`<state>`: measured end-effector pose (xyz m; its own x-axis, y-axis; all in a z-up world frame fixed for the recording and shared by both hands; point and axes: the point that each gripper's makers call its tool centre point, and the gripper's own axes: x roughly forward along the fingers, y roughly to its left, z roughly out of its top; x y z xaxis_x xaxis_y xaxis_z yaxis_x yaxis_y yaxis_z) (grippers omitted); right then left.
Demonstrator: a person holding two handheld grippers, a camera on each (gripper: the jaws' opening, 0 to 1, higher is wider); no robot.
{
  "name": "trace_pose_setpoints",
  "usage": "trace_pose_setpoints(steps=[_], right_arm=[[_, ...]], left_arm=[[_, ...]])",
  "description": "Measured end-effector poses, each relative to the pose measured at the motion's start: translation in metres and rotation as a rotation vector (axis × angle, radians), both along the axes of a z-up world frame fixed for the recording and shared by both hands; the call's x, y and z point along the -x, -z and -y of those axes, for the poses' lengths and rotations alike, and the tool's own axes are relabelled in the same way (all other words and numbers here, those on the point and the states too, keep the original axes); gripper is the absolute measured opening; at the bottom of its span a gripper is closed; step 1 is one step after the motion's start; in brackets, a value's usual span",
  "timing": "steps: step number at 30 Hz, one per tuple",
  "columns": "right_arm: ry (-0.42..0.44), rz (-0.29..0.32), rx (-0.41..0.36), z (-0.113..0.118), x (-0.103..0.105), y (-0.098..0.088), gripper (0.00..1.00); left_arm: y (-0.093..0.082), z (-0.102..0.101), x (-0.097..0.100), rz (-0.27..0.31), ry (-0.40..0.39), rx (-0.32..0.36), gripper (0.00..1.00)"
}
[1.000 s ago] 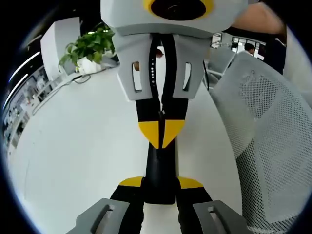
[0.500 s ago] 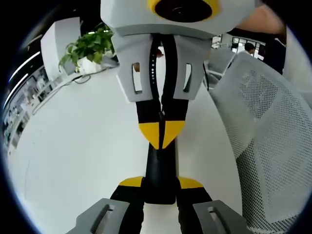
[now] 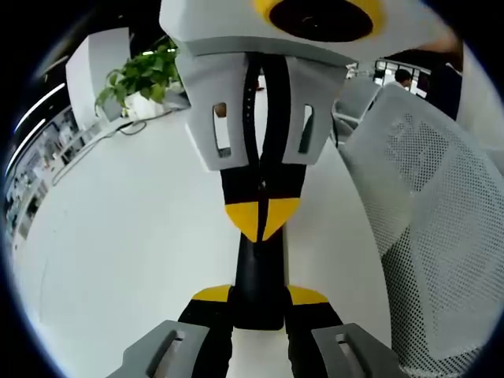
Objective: Press the specified remote control buttons in sequence, fully releasing each button before pressing the next.
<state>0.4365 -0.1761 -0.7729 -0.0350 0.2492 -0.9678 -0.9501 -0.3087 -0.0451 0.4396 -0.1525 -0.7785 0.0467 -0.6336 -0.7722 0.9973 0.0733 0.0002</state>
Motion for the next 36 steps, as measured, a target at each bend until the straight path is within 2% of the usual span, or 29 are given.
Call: trace_pose_setpoints(steps=[6,23,36], right_arm=[[-0.002,-0.004,0.008,0.001,-0.001,0.000,0.00],[0.094,-0.023,-0.086,0.000,-0.005,-0.009,0.00],[0.082,-0.027,-0.090,-0.008,-0.001,-0.010,0.00]], left_arm=[[0.000,0.000,0.000,0.000,0.000,-0.001,0.25],[0.000,0.000,0.000,0.000,0.003,0.001,0.25],[0.000,0.000,0.000,0.002,-0.002,-0.003,0.25]])
